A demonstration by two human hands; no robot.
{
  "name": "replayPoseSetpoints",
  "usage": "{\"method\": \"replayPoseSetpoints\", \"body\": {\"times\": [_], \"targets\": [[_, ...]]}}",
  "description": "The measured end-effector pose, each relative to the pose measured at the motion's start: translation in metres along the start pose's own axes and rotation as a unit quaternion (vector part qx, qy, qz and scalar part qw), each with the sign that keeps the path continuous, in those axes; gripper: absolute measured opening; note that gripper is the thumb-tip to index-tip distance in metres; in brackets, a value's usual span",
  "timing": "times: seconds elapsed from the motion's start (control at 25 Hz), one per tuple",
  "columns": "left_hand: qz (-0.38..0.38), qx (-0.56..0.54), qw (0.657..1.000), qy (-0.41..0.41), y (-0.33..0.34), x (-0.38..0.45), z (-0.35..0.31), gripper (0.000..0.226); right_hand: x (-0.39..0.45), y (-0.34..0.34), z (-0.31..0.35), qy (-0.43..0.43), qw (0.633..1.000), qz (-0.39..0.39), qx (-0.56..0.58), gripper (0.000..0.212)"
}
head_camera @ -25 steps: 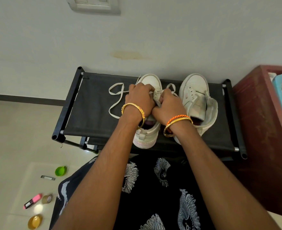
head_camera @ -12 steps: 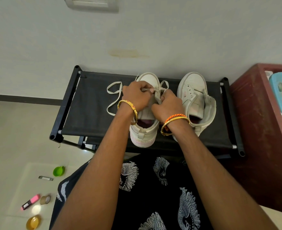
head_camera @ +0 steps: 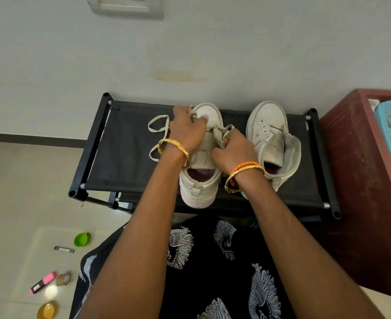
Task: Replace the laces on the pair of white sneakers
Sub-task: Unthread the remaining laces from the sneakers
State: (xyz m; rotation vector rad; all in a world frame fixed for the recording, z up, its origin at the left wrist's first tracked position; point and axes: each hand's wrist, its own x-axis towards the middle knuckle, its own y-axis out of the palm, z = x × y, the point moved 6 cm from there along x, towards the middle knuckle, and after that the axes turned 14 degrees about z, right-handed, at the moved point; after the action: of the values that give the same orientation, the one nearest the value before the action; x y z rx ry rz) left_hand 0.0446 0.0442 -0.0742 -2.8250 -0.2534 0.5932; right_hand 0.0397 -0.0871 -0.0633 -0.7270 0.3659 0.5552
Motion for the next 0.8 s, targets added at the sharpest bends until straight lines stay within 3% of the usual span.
{"method": "replayPoseSetpoints", "body": {"times": [0.08,0.16,0.32,0.56,0.68,0.8], "targets": [[0.024,0.215,0.976,0.011,0.015,0.003,-0.005,0.036,0.002,0.0,0.0,0.003,1.0,0.016,-0.004,0.021],[0.02,0.371,0.929,0.005,0.024,0.002,-0.013,0.038,0.004,-0.001,0.0,0.005,1.0,0.025,-0.004,0.021],[-0.031,0.386,0.922,-0.004,0.02,0.001,-0.018,0.023,0.004,-0.002,0.0,0.006,0.999,0.035,-0.004,0.018],[-0.043,0.257,0.965,-0.003,0.008,0.006,-0.007,0.014,0.002,-0.002,0.001,0.005,0.999,0.037,-0.005,0.021],[-0.039,-0.039,0.998,0.037,-0.003,0.003,-0.006,0.009,0.002,-0.002,0.0,0.016,0.999,0.039,-0.009,0.019],[-0.039,-0.269,0.961,0.046,-0.014,-0.002,-0.006,0.021,0.002,-0.002,0.0,0.022,0.999,0.045,-0.013,0.019]]}}
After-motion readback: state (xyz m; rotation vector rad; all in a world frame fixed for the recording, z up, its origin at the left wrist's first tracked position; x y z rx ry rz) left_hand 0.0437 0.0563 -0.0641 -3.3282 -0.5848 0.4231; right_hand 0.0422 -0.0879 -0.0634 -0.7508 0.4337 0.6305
